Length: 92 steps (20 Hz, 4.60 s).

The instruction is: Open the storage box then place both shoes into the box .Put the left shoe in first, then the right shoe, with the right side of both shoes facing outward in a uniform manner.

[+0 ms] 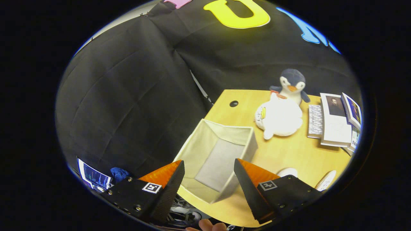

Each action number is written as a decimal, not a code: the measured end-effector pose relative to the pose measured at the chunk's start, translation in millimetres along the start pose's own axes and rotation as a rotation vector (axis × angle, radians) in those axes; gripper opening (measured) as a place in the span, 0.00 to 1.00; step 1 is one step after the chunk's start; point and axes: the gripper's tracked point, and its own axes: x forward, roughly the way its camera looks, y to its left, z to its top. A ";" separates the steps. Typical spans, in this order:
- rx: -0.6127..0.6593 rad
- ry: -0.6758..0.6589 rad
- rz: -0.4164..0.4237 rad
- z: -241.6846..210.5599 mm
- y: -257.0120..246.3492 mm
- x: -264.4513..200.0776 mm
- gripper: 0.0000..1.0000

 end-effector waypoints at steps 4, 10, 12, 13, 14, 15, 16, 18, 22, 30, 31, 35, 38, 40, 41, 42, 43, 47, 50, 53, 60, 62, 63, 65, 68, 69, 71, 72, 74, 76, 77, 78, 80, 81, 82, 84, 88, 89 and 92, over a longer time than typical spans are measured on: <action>0.037 0.026 -0.084 -32.4 -53.6 -16.5 0.95; 0.075 0.044 -0.146 -59.6 -104.9 -40.1 0.95; 0.081 0.055 -0.164 -69.4 -117.2 -44.2 0.95; 0.086 0.061 -0.170 -74.5 -121.3 -46.1 0.95; 0.090 0.073 -0.177 -81.2 -125.4 -47.2 0.95; 0.091 0.085 -0.181 -87.0 -129.4 -47.5 0.95; 0.093 0.102 -0.189 -93.7 -134.6 -46.6 0.95; 0.088 0.136 -0.206 -108.8 -143.3 -44.8 0.95; 0.054 0.194 -0.263 -135.9 -163.5 -41.4 0.95; -0.017 0.366 -0.365 -190.9 -200.9 -28.2 0.95; -0.034 0.387 -0.380 -195.6 -206.2 -25.3 0.95; -0.082 0.448 -0.420 -209.5 -219.7 -7.5 0.93; -0.075 0.485 -0.412 -215.3 -220.3 10.4 0.86; 0.006 0.496 -0.358 -218.0 -208.3 21.0 0.50; 0.011 0.510 -0.361 -214.8 -211.0 15.8 0.27; 0.048 0.498 -0.354 -214.6 -210.5 16.8 0.26; 0.085 0.497 -0.347 -216.5 -208.9 13.7 0.11; 0.150 0.520 -0.268 -213.9 -197.9 6.2 0.05; 0.201 0.521 -0.216 -207.5 -181.0 -1.3 0.05; 0.243 0.502 -0.174 -194.9 -166.4 -13.1 0.05; 0.220 0.397 -0.181 -125.2 -134.9 -59.5 0.04; 0.200 0.364 -0.177 -104.0 -123.1 -68.8 0.04; 0.190 0.349 -0.171 -94.1 -116.5 -71.7 0.05; 0.167 0.319 -0.147 -72.0 -98.0 -75.1 0.04; 0.130 0.283 -0.094 -38.7 -63.6 -70.2 0.04; 0.113 0.276 -0.078 -27.3 -51.3 -63.8 0.04; 0.080 0.276 -0.055 -11.2 -28.8 -48.9 0.05; 0.065 0.281 -0.047 -5.6 -19.3 -42.9 0.05; 0.029 0.300 -0.029 1.4 1.7 -23.2 0.05; 0.006 0.328 -0.018 4.0 21.8 -1.1 0.05; -0.006 0.346 -0.022 2.0 29.2 10.4 0.05; -0.020 0.365 -0.030 0.7 33.1 20.6 0.05; -0.064 0.396 -0.050 -5.8 38.0 43.4 0.05; -0.074 0.408 -0.058 -8.6 39.9 52.6 0.05; -0.078 0.422 -0.061 -12.2 42.3 58.5 0.05; -0.084 0.449 -0.073 -17.9 44.7 72.8 0.05; -0.139 0.457 -0.142 -19.7 38.1 94.4 0.05; -0.135 0.460 -0.131 -20.6 41.8 98.6 0.05; -0.122 0.448 -0.094 -18.2 51.6 103.6 0.36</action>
